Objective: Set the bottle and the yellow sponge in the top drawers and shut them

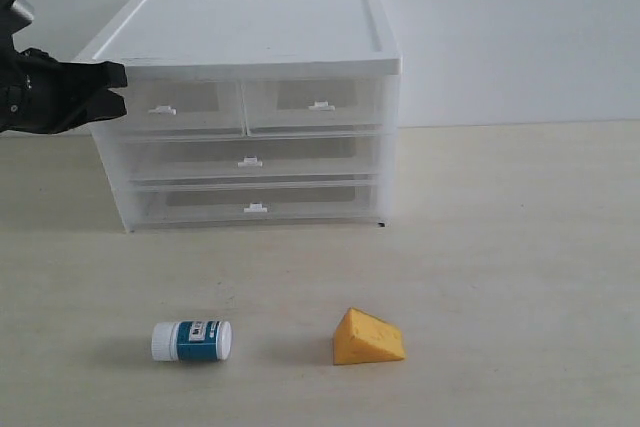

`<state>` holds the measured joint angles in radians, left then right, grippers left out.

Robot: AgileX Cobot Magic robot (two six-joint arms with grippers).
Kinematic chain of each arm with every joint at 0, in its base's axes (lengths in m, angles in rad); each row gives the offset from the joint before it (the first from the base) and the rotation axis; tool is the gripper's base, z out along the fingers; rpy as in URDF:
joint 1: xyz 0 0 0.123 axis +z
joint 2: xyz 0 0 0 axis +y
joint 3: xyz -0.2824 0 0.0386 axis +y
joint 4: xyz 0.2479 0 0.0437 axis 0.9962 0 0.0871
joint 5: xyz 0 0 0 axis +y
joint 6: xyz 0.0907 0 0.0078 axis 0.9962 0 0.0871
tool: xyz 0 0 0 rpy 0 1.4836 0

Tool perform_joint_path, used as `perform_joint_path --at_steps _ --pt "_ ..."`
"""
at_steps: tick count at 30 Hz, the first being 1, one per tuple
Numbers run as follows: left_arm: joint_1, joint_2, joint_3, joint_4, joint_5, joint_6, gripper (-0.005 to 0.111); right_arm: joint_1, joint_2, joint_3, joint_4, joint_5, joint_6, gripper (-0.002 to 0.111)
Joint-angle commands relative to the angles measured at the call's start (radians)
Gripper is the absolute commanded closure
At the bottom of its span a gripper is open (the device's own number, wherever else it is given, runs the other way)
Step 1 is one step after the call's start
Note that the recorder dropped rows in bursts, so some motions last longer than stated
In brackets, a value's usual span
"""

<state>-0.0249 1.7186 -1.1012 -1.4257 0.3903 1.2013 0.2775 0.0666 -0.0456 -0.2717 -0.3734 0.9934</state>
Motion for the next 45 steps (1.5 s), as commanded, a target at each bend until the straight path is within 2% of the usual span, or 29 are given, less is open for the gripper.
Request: perform_joint_path --at_steps 1,10,19,25,31,38,40,45 --pt "0.002 0.001 -0.005 0.002 -0.007 0.031 0.103 0.002 0.148 -0.055 -0.21 -0.042 0.14 0.108" --pt "0.002 0.001 -0.005 -0.006 -0.028 0.046 0.103 0.002 0.668 -0.138 -0.296 -0.337 0.183 0.108" --pt "0.002 0.001 -0.012 -0.006 -0.028 0.046 0.103 0.002 1.135 -0.354 -0.325 -0.459 0.282 0.108" --pt "0.002 0.001 -0.016 -0.006 -0.026 0.05 0.103 0.002 1.348 -0.507 -0.395 -0.474 0.391 0.108" --pt "0.0 0.001 -0.016 -0.006 -0.028 0.059 0.103 0.002 1.536 -0.656 -0.424 -0.478 0.604 0.108" --pt "0.0 0.001 -0.016 -0.006 -0.026 0.062 0.103 0.002 1.75 -0.805 -0.445 -0.56 0.69 0.108" --pt "0.0 0.001 -0.016 -0.006 -0.026 0.062 0.103 0.002 1.806 -0.839 -0.463 -0.599 0.715 0.103" --pt "0.0 0.001 -0.016 -0.012 -0.027 0.078 0.103 0.002 1.893 -0.908 -0.482 -0.674 0.761 0.07"
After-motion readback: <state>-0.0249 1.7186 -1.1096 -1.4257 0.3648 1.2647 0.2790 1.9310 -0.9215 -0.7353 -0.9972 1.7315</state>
